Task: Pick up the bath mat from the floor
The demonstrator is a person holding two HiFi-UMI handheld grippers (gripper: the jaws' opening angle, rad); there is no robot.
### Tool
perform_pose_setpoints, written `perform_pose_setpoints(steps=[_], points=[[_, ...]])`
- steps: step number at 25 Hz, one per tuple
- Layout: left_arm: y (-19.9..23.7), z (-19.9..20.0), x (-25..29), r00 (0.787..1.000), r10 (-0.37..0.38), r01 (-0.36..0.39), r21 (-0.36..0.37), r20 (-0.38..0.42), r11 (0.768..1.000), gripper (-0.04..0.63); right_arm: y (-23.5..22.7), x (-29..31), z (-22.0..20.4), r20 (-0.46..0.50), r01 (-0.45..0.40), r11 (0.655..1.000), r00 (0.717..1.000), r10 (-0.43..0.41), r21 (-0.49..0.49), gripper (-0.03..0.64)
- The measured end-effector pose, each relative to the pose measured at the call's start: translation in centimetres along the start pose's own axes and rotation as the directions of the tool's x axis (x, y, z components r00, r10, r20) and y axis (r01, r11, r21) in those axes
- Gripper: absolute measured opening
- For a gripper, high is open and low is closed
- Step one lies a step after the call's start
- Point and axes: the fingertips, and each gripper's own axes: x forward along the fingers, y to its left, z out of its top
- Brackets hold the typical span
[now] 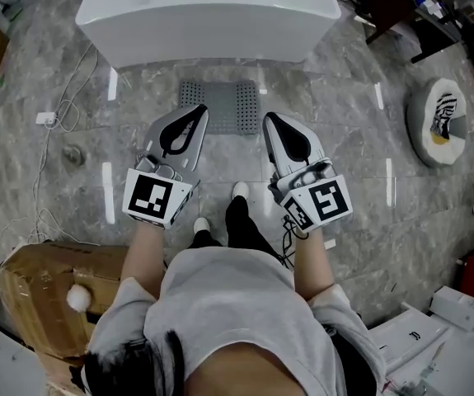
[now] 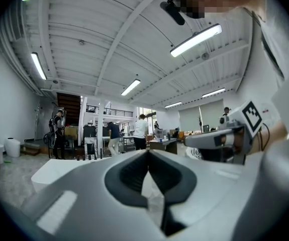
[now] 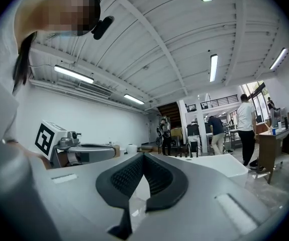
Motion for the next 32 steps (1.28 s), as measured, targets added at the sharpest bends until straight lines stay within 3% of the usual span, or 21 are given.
perform_pose_setpoints(steps=[15,27,32], points=[[0.6,0.8,8.9,0.990,0.142,-0.143,0.018,0.014,0.990,0.000,-9.8,3.6,0.8,-0.009,-0.103,0.994,0.995,0.102,-0.029,0.000],[0.6,0.1,11.2,0.975,0.218,-0.218,0.017,-0.037,0.976,0.000,-12.7,4.8,0.8,0.012,-0.149,0.988,0.989,0.150,-0.043,0.000],[2.3,0.5,12.0,0.975,0.222,-0.222,0.046,0.003,0.974,0.001,-13.3,6.4,0.7,0.016,-0.148,0.988,0.989,0.149,-0.033,0.000]])
